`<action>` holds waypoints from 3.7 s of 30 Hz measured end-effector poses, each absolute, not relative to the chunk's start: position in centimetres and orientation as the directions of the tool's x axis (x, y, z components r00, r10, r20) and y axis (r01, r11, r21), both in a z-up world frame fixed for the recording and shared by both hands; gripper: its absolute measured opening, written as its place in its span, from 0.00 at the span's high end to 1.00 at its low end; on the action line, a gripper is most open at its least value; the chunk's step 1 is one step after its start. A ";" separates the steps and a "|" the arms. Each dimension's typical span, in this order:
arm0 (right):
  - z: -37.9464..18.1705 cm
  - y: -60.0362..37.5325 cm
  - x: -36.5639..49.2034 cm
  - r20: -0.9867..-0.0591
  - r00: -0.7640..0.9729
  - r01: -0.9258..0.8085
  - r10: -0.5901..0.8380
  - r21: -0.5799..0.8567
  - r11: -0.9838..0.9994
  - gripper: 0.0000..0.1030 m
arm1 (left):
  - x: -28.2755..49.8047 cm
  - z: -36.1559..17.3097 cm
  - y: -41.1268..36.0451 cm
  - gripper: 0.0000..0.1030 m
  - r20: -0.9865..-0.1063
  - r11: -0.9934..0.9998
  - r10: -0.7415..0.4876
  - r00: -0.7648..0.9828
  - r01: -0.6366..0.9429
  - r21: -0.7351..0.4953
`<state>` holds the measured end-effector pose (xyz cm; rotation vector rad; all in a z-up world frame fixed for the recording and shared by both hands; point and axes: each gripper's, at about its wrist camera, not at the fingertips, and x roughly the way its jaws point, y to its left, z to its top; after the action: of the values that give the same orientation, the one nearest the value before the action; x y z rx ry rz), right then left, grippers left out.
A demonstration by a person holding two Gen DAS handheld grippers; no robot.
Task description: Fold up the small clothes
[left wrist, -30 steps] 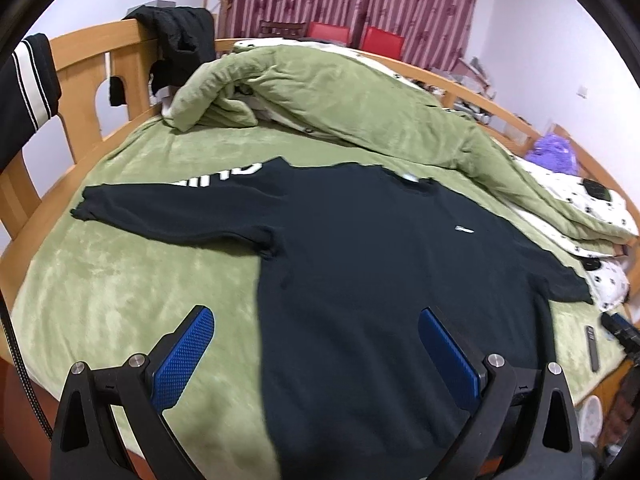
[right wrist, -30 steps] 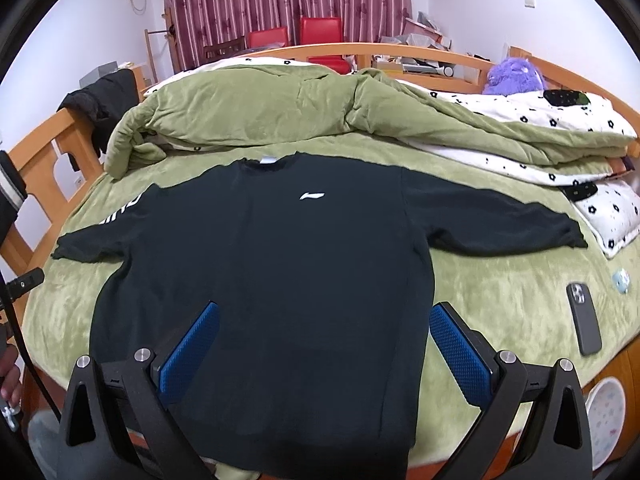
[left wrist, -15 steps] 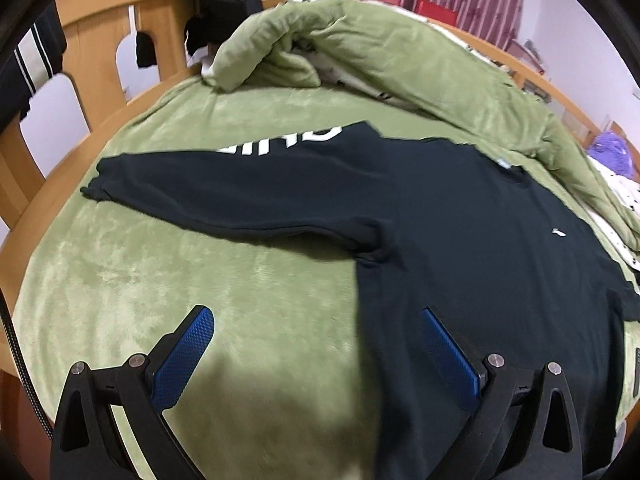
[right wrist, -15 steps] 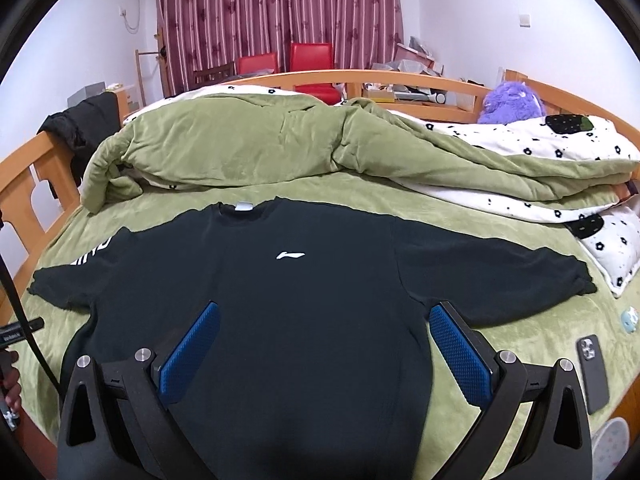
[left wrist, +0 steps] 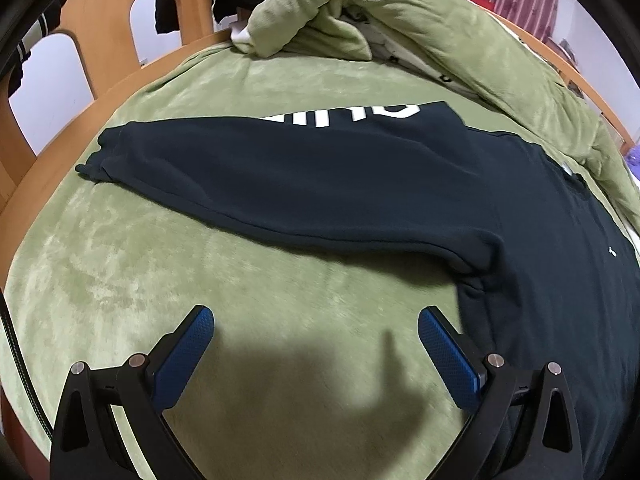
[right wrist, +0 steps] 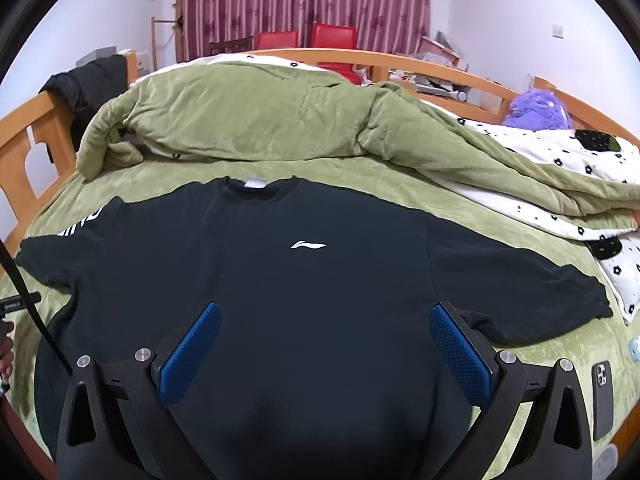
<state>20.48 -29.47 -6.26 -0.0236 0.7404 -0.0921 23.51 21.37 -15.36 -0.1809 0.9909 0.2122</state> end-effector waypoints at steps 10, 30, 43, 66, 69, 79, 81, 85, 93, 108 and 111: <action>-7.3 -27.5 21.3 -0.684 0.725 0.023 -0.084 -0.098 0.995 0.00 | 25.0 -15.7 23.5 0.01 -0.832 0.958 0.115 0.543 -0.283 -0.052; -10.4 -30.1 19.5 -0.706 0.691 0.035 -0.155 -0.182 0.983 0.01 | 29.6 -18.5 35.1 0.26 -0.798 0.832 0.264 0.542 -0.546 -0.096; -10.8 -31.8 18.9 -0.707 0.698 0.054 -0.112 -0.104 0.993 0.03 | 33.0 -11.8 30.3 0.93 -0.660 0.866 0.422 0.622 -0.493 0.089; -10.9 -33.2 15.4 -0.682 0.730 0.041 -0.049 -0.027 0.999 0.05 | 34.1 -7.2 -4.4 0.93 -0.632 0.992 -0.117 0.766 0.113 -0.048; -11.5 -34.1 15.6 -0.695 0.717 0.066 -0.052 -0.007 0.998 0.05 | 34.0 -9.0 -6.2 0.93 -0.647 0.990 -0.137 0.750 0.131 -0.059; -11.8 -32.4 16.4 -0.706 0.708 0.039 -0.026 0.002 0.999 0.14 | 31.5 -11.8 -5.8 0.61 -0.740 0.969 -0.247 0.626 0.180 -0.171; -11.8 -31.5 16.7 -0.715 0.699 0.018 -0.014 -0.002 1.000 0.24 | 30.0 -11.6 -4.8 0.31 -0.727 0.972 -0.233 0.646 0.169 -0.162; -11.3 -28.8 17.7 -0.716 0.698 -0.035 0.013 -0.015 0.999 0.33 | 26.2 -11.1 -1.1 0.28 -0.694 0.980 -0.199 0.692 0.148 -0.134; -11.1 -21.2 21.8 -0.714 0.690 -0.203 0.119 -0.033 0.979 0.46 | 22.6 -12.5 8.7 0.28 -0.707 0.999 -0.012 0.707 -0.029 -0.046; -16.6 -5.6 32.6 -0.714 0.679 -0.435 0.171 -0.203 0.877 0.39 | 22.1 -18.0 20.0 0.28 -0.760 0.976 0.115 0.639 -0.217 -0.035; -18.9 -4.5 34.3 -0.735 0.663 -0.437 0.139 -0.229 0.870 0.36 | 22.2 -18.6 20.6 0.28 -0.770 0.974 0.086 0.632 -0.217 -0.069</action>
<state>34.31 -4.50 -18.88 -0.4094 0.7831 0.3361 22.16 20.60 -18.63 -0.1603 0.8702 0.1742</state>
